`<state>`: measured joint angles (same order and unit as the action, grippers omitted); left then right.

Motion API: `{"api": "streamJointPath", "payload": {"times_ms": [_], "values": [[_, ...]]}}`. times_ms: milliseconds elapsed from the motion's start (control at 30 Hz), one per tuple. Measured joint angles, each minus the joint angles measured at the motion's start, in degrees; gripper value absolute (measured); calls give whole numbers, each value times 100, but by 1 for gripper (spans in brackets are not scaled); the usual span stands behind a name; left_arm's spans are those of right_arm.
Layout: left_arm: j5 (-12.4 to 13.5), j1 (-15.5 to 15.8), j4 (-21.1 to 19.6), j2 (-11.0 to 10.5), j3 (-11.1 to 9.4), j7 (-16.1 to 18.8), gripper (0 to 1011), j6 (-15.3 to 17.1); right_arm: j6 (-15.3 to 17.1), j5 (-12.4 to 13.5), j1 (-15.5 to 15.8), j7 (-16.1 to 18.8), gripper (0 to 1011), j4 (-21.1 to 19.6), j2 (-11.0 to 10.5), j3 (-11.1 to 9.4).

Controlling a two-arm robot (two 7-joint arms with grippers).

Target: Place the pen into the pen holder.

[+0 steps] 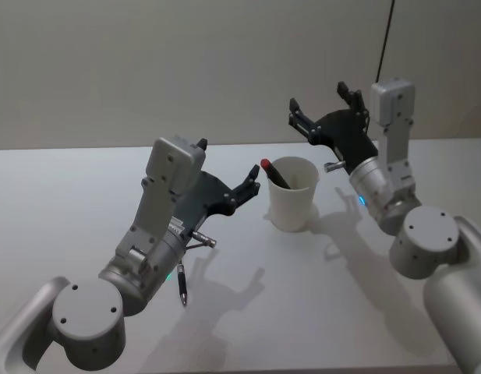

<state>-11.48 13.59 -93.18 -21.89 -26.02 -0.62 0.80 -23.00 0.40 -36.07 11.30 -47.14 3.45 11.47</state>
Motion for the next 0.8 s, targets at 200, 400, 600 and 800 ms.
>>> {"api": "streamJointPath", "payload": {"times_ms": [200,400,600,800], "values": [[0,0,0,0,0,0,1000,0,613,-8,409,-32,1001,-817,-155,-96],[0,0,0,0,0,0,1000,0,1123,-54,771,-81,1002,-1465,-305,-179],[0,0,0,0,0,0,1000,0,1671,-91,1162,-90,1001,-2102,-467,-261],[0,0,0,0,0,0,1000,0,2100,-113,1508,-78,1001,-2626,-609,-332]]}}
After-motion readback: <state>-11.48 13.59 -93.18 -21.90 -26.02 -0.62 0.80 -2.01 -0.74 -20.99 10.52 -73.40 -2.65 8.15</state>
